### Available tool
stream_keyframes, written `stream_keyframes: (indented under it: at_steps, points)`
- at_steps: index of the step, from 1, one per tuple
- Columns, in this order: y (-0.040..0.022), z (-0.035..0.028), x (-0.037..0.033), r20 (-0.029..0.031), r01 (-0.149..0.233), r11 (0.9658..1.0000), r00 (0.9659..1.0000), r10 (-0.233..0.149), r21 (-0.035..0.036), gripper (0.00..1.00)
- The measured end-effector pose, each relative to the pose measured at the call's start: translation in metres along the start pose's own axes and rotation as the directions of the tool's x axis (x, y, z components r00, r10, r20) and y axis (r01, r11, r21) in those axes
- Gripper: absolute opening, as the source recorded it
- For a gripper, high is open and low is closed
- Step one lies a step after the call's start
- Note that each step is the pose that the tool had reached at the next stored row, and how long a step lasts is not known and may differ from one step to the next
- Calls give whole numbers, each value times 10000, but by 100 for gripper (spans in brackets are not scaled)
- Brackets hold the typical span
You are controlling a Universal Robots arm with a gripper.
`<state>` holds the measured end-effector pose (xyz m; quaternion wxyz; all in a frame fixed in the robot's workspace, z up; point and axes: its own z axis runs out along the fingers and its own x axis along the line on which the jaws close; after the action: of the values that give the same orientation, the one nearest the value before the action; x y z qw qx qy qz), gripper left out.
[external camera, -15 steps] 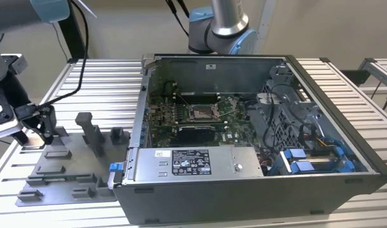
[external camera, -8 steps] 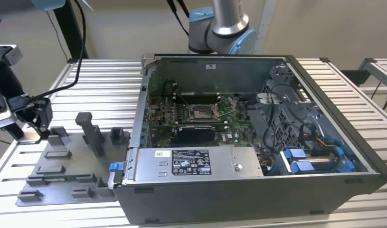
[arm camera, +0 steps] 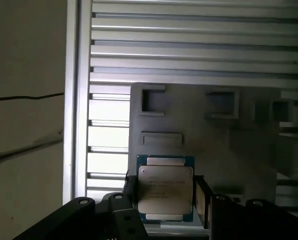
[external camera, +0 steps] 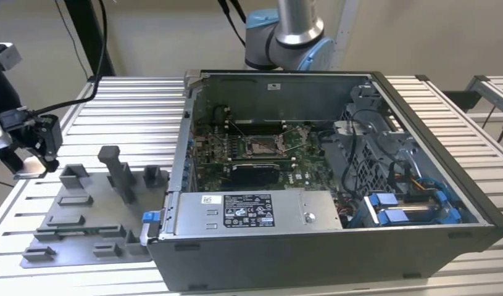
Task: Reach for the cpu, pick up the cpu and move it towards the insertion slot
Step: 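Pick up the cpu and move it towards the insertion slot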
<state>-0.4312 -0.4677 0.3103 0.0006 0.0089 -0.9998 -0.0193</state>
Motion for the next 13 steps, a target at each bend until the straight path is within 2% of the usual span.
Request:
stream_keyframes:
  at_steps: [13]
  points:
    - [16, -399, 0, 1, -1, 10000, 10000, 1, 0, 0]
